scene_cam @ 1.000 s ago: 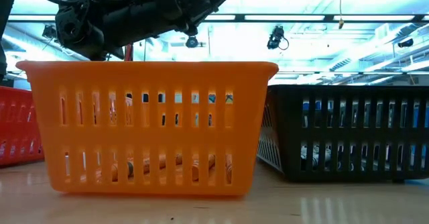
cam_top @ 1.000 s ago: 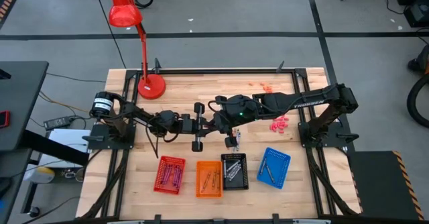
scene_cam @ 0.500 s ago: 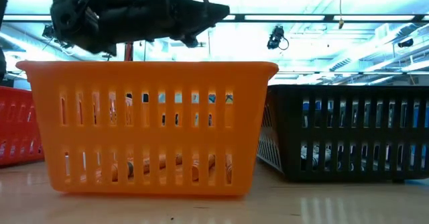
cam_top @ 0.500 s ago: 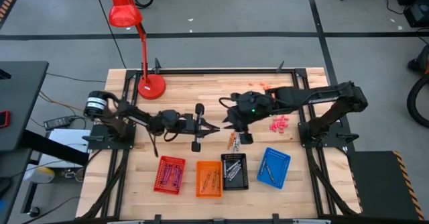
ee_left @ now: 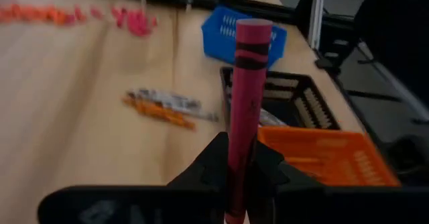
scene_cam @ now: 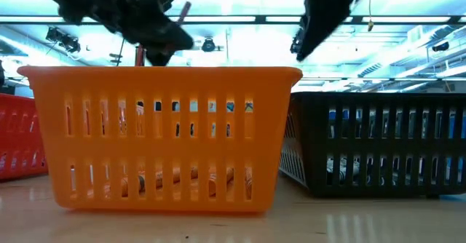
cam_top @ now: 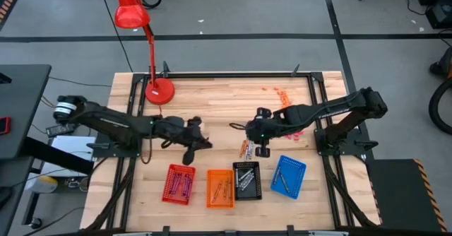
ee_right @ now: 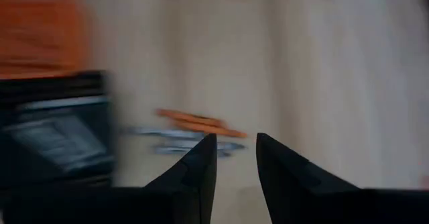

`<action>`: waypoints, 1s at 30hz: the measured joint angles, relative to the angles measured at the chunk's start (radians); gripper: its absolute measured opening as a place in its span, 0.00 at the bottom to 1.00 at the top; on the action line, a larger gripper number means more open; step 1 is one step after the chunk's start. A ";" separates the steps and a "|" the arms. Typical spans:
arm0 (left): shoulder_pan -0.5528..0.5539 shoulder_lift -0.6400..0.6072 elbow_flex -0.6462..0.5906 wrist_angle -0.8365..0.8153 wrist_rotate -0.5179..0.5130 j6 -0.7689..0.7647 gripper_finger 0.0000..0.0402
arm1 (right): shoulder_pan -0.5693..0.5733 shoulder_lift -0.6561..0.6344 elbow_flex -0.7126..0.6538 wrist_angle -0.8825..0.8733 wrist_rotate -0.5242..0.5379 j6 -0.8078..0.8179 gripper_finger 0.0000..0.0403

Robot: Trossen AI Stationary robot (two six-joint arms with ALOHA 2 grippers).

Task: Sort crayons
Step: Put the violet crayon into the red bin

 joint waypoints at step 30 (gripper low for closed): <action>-0.646 -0.096 0.016 -0.560 -0.399 -1.249 0.08 | -0.030 0.000 -0.156 0.179 0.184 0.144 0.27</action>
